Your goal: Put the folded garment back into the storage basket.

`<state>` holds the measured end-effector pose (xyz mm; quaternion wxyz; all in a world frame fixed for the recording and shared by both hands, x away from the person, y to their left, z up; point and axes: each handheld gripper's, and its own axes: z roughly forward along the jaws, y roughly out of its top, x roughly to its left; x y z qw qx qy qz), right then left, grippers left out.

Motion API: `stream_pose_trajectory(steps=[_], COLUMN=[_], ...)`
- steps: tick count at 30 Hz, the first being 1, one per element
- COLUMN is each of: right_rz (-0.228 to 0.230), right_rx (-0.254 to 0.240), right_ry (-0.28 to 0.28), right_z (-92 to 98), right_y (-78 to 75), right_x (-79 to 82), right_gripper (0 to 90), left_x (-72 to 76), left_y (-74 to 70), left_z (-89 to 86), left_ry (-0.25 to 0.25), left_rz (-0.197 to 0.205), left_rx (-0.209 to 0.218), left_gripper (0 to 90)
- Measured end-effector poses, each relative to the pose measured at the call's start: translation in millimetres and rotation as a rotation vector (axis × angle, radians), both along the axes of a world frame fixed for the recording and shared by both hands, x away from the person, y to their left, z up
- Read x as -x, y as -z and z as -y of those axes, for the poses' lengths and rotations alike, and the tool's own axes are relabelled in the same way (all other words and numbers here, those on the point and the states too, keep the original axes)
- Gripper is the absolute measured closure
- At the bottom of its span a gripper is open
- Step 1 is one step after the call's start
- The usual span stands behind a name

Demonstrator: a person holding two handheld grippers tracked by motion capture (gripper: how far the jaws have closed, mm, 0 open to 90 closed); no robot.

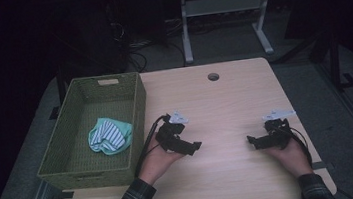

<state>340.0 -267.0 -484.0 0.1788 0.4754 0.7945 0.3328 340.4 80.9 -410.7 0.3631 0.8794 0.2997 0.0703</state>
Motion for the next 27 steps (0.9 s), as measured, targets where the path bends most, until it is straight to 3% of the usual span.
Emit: stream_pose_trajectory(steps=[9,20,24,27], right_rz=[0.000,0.000,0.000,0.001], right_rx=[0.000,0.000,0.000,0.001], right_ry=[0.000,0.000,-0.001,-0.002], right_z=[0.0,0.0,0.0,0.0], right_y=[0.0,0.0,0.0,0.0], right_x=[0.0,0.0,0.0,0.0], right_gripper=[1.1,1.1,1.1,1.1], left_x=[-0.4,-0.1,3.7,5.3], left_y=[25.9,53.3,56.8,59.9], left_z=[8.8,15.8,17.9,15.0], left_ry=[-0.001,0.003,0.016,0.018], left_rz=[-0.008,-0.015,0.027,0.052], left_rx=[-0.013,-0.095,-0.129,-0.100], left_gripper=[13.6,13.5,12.8,12.6])
